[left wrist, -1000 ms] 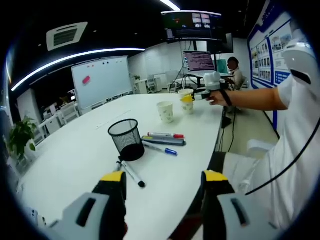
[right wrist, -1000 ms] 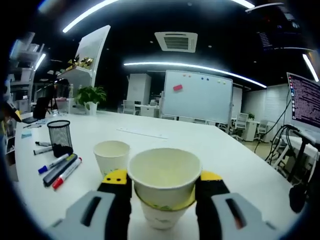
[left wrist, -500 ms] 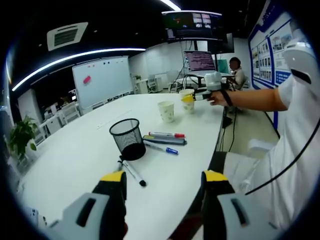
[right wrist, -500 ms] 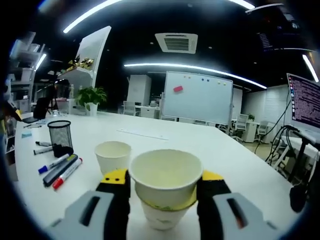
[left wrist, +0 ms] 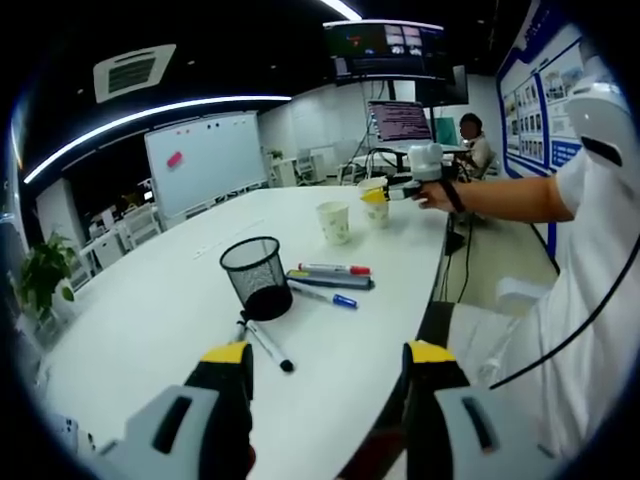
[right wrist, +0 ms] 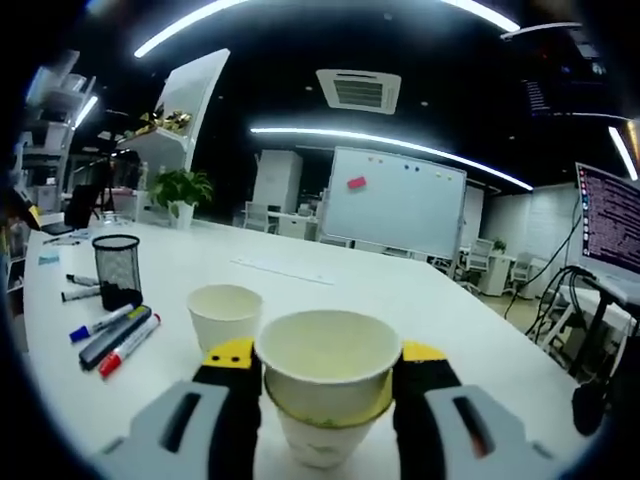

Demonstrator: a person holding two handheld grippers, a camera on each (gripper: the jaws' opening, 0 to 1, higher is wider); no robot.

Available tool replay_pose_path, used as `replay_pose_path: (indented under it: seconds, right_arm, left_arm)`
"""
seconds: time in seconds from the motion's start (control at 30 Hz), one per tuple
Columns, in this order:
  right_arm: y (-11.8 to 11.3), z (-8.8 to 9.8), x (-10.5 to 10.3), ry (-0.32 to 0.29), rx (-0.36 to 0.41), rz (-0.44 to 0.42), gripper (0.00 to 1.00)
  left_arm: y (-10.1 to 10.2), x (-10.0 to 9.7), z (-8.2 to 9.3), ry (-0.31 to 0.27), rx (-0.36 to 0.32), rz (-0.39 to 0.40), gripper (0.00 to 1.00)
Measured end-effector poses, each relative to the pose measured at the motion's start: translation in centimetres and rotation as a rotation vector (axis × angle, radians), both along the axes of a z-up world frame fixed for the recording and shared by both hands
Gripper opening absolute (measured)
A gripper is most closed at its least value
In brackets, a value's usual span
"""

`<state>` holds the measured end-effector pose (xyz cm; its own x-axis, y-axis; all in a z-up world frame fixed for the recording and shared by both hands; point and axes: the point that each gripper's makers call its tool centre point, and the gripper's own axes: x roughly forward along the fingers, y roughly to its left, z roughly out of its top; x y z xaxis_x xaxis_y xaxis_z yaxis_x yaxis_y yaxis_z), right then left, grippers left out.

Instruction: Place the scattered laser pointers and whiteboard markers into the pen holder and stack the scattered paper cups together

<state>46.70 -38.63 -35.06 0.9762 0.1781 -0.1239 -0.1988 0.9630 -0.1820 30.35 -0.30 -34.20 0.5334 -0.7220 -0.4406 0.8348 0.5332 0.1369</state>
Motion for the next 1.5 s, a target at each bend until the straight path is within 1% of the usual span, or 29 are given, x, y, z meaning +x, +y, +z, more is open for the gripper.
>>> replay_pose_path:
  seconds: [0.23, 0.53, 0.77, 0.83, 0.97, 1.17, 1.3, 1.4, 1.5]
  right_arm:
    - [-0.39, 0.22, 0.15, -0.001, 0.023, -0.016, 0.53]
    - [0.04, 0.14, 0.19, 0.004, 0.019, -0.016, 0.57]
    - [-0.19, -0.33, 0.40, 0.014, 0.028, -0.030, 0.61]
    - [-0.06, -0.16, 0.39, 0.011, 0.020, -0.032, 0.61]
    - [0.06, 0.08, 0.21, 0.000, 0.011, -0.034, 0.61]
    - [-0.26, -0.29, 0.26, 0.015, 0.018, -0.044, 0.62]
    - [-0.23, -0.18, 0.09, 0.010, 0.027, -0.046, 0.65]
    - [-0.19, -0.25, -0.02, 0.019, 0.045, -0.041, 0.71]
    - [0.13, -0.19, -0.03, 0.014, 0.047, -0.024, 0.74]
  left_arm:
    - [-0.02, 0.00, 0.19, -0.004, -0.004, 0.003, 0.61]
    - [0.00, 0.05, 0.03, -0.001, -0.002, 0.005, 0.61]
    - [0.13, 0.06, -0.17, 0.005, -0.007, 0.006, 0.61]
    - [0.23, 0.12, -0.19, 0.002, -0.004, 0.009, 0.61]
    - [0.22, 0.12, -0.21, 0.004, -0.010, 0.009, 0.61]
    - [-0.01, -0.10, -0.16, 0.004, -0.012, 0.004, 0.61]
    - [0.16, -0.07, -0.26, 0.005, -0.005, 0.012, 0.61]
    - [0.12, -0.10, -0.15, 0.003, -0.006, 0.010, 0.61]
    - [0.09, -0.01, 0.01, 0.000, -0.007, 0.011, 0.61]
